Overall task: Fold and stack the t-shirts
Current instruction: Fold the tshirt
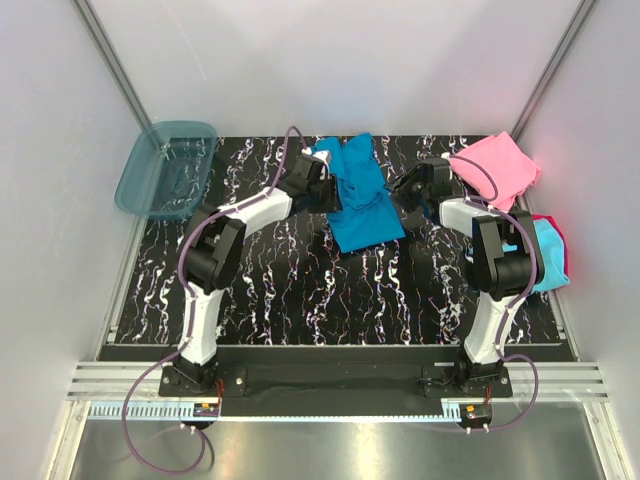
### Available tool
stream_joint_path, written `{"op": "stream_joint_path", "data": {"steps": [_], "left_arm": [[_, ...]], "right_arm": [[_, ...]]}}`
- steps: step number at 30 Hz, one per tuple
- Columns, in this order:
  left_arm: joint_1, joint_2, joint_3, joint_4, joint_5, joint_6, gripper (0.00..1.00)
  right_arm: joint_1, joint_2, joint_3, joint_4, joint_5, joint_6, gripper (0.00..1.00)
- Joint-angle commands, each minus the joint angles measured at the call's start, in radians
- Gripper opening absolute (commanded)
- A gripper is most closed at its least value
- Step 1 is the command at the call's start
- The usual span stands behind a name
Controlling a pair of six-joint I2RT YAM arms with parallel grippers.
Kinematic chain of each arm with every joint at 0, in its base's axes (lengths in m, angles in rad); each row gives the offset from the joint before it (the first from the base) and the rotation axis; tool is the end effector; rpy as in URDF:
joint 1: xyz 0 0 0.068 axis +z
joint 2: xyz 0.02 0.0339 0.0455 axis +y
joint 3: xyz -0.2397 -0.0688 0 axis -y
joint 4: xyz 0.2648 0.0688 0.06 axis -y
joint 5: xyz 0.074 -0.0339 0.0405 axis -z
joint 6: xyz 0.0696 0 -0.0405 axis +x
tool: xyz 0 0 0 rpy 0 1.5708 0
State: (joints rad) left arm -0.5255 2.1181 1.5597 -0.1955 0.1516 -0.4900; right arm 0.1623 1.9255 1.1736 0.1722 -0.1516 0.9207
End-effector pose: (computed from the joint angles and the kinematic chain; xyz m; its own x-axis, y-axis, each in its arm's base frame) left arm 0.4318 -0.2625 0.1310 -0.8007 -0.0735 -0.5946 0.2429 0.8674 -0.4343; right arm 0.4494 0.0842 0.1230 -0.5536 0.7067 -0.4405 0.2582 0.6486 0.7160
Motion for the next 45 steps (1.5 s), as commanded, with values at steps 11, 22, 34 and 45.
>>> {"op": "stream_joint_path", "data": {"steps": [11, 22, 34, 45], "left_arm": [[-0.025, 0.025, 0.063, -0.019, 0.003, 0.030, 0.44], [-0.027, 0.013, 0.045, -0.025, -0.018, 0.041, 0.42], [-0.025, 0.019, 0.054, -0.041, -0.034, 0.057, 0.00], [-0.025, -0.024, 0.077, -0.039, -0.112, 0.076, 0.00]], "right_arm": [[-0.012, -0.034, -0.005, 0.047, -0.012, 0.010, 0.55], [-0.018, -0.033, -0.014, 0.055, -0.020, 0.018, 0.55], [-0.027, -0.042, -0.022, 0.059, -0.023, 0.023, 0.54], [-0.027, -0.043, -0.028, 0.066, -0.022, 0.021, 0.53]]}}
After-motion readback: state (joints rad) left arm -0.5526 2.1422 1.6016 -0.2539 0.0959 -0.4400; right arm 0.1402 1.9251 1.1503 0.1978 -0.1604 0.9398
